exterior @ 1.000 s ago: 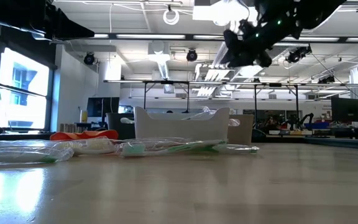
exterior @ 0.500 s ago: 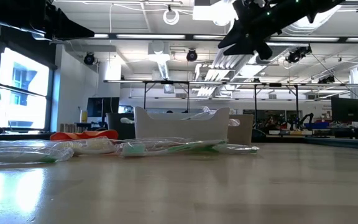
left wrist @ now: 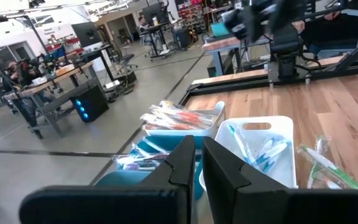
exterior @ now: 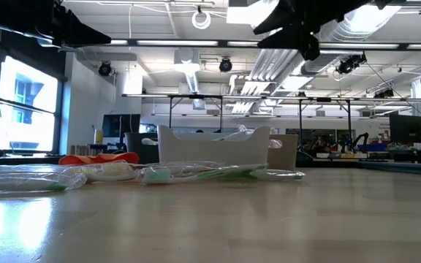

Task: Pick & Place Toothbrushes
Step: Put the green toothbrush into the dark blue bin

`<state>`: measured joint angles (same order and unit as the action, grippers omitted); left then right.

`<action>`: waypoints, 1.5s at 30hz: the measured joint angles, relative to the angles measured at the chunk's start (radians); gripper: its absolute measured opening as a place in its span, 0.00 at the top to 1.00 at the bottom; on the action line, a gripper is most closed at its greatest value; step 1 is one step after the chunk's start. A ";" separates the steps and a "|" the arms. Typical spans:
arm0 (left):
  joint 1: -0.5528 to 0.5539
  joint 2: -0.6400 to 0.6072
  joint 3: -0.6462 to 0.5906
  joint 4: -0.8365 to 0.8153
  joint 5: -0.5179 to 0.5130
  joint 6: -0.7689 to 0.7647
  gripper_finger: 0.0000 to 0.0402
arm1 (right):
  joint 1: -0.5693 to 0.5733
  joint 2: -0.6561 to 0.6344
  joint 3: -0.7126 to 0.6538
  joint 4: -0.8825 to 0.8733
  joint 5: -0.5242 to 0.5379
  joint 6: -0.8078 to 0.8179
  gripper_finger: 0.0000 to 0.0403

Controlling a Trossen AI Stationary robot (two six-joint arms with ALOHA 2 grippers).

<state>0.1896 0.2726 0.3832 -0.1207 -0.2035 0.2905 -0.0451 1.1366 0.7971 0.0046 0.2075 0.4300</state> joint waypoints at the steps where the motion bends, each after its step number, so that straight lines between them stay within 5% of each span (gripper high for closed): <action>1: 0.000 0.000 0.000 0.000 0.000 -0.006 0.94 | 0.025 0.000 0.000 0.002 0.008 0.011 0.63; 8: 0.000 0.000 0.000 -0.002 0.000 -0.047 0.94 | 0.181 0.000 0.000 -0.008 0.178 0.029 0.67; 16: 0.000 0.000 0.000 -0.016 0.000 -0.148 0.94 | 0.217 -0.005 0.000 -0.016 0.238 -0.086 0.90; 19: 0.000 0.000 0.000 -0.046 0.001 -0.186 0.94 | 0.206 -0.034 0.000 -0.017 0.229 -0.147 0.97; 30: 0.000 0.000 0.000 -0.115 0.001 -0.382 0.94 | 0.134 -0.208 0.000 -0.088 0.095 -0.308 0.99; 39: -0.046 0.066 0.000 -0.118 0.010 -0.509 0.94 | 0.026 -0.152 0.000 -0.084 -0.075 -0.356 0.99; 45: -0.162 0.195 0.000 -0.114 -0.053 -0.588 0.94 | -0.015 -0.101 0.000 -0.077 -0.087 -0.362 0.99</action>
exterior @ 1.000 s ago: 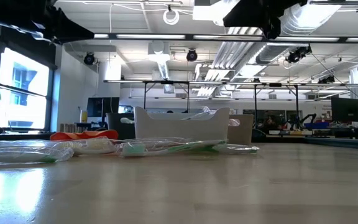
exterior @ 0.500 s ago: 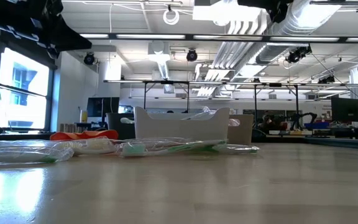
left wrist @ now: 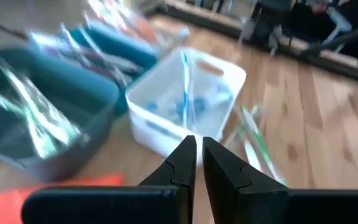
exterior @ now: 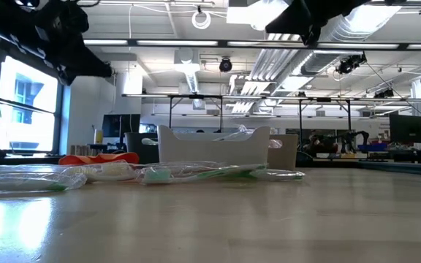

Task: Pick & Place Toothbrushes
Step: Put the green toothbrush into the dark blue bin

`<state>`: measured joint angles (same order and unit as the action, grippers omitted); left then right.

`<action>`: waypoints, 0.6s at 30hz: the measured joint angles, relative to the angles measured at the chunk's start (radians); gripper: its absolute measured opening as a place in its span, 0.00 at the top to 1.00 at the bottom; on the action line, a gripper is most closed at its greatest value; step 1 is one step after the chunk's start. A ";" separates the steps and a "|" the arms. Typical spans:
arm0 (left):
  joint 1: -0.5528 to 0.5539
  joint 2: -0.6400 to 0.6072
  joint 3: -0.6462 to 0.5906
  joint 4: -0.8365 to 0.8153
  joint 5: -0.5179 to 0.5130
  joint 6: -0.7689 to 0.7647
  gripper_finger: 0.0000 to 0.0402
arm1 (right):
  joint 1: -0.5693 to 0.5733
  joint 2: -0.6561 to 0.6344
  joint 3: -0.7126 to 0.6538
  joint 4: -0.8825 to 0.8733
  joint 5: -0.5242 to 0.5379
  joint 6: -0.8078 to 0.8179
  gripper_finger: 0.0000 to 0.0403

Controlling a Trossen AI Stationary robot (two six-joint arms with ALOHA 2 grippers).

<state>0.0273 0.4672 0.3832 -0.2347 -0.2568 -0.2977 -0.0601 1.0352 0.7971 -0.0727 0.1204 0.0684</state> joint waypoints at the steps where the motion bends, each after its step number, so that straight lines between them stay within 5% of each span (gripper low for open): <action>1: -0.023 0.026 0.000 0.000 -0.015 -0.018 0.94 | -0.003 0.006 0.000 0.001 0.000 -0.007 0.99; 8: -0.176 0.183 0.000 0.001 -0.042 -0.136 0.94 | -0.034 0.025 -0.002 0.029 -0.054 -0.034 0.99; 14: -0.280 0.269 0.004 -0.001 -0.043 -0.256 0.94 | -0.088 0.038 -0.086 0.243 -0.212 -0.054 0.99; 18: -0.340 0.320 0.047 -0.004 -0.045 -0.302 0.94 | -0.133 0.048 -0.161 0.354 -0.219 -0.032 0.99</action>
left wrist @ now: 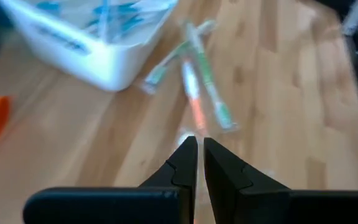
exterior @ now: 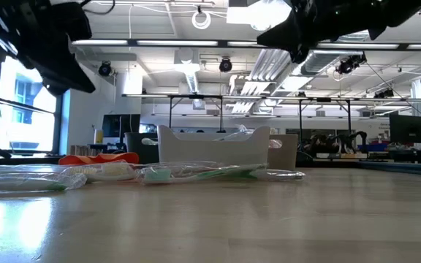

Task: Pick & Place Toothbrushes
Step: Put the green toothbrush into the dark blue bin

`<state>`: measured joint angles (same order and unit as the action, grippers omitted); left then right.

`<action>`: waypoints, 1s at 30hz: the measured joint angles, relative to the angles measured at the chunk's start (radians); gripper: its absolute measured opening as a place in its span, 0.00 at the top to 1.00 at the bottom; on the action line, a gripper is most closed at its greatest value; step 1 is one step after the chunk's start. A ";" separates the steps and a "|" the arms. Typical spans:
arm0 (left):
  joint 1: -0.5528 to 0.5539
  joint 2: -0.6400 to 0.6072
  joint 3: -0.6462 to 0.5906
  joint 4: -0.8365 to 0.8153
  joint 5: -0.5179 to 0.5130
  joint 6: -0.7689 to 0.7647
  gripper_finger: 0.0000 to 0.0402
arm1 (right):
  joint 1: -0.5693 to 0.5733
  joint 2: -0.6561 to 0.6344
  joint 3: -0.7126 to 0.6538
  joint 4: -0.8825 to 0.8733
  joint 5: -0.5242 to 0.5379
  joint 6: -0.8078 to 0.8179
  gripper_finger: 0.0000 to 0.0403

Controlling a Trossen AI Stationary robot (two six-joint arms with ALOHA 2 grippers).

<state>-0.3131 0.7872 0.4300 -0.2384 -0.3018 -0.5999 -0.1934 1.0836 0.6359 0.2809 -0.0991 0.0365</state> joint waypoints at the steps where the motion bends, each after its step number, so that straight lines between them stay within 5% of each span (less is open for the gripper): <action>1: -0.014 0.017 0.020 0.002 -0.002 0.000 0.94 | -0.010 0.000 -0.016 0.030 -0.003 0.006 0.99; 7: -0.084 0.127 0.169 -0.085 -0.056 0.006 0.94 | -0.065 -0.001 -0.094 0.161 -0.009 0.023 0.99; 20: -0.199 0.514 0.606 -0.723 0.043 -0.187 0.94 | -0.097 -0.002 -0.115 0.177 -0.009 0.049 0.99; 30: -0.233 0.647 0.675 -0.693 0.223 -0.274 0.94 | -0.097 -0.002 -0.115 0.177 -0.009 0.048 0.99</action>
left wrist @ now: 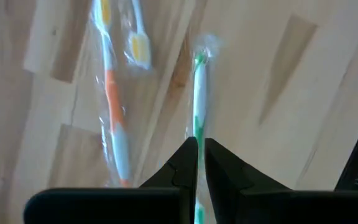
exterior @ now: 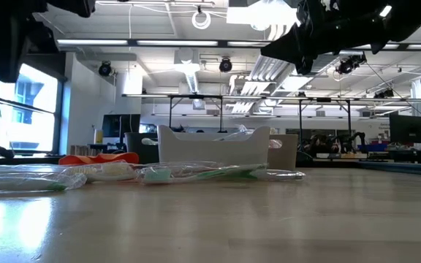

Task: Pick & Place Toothbrushes
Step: Put the green toothbrush into the dark blue bin

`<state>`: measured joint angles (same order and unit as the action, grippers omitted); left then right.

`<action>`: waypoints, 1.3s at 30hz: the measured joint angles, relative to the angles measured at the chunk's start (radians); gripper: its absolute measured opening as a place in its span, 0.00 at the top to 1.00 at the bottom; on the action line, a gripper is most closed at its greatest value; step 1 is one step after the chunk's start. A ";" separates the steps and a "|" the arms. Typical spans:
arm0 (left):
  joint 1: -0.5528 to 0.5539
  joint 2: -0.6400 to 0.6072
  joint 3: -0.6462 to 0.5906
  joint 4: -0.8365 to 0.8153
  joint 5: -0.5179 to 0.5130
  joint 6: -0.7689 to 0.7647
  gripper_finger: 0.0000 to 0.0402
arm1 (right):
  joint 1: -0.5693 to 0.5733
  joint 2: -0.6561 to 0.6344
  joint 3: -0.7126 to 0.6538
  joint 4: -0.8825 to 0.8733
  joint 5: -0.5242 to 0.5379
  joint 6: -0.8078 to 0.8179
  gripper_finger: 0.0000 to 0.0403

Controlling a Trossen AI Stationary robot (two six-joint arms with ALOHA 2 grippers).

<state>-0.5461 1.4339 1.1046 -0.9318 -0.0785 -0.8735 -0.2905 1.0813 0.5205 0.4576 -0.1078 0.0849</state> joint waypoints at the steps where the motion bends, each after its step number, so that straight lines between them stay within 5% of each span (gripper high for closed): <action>1: 0.000 0.008 0.000 0.000 0.012 -0.015 0.94 | 0.000 0.000 0.000 0.000 0.000 0.000 0.99; 8: 0.002 0.084 -0.001 0.015 0.049 0.038 0.92 | 0.000 0.000 0.000 -0.012 0.000 0.000 0.99; 18: 0.002 0.186 -0.002 0.044 0.051 0.118 0.72 | 0.000 0.000 0.002 -0.026 0.000 -0.001 0.99; 39: 0.002 0.365 -0.001 0.164 0.079 0.118 0.72 | 0.000 0.000 0.002 -0.048 0.000 -0.002 0.99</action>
<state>-0.5438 1.7990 1.1034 -0.7682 0.0008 -0.7551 -0.2901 1.0810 0.5224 0.4091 -0.1078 0.0827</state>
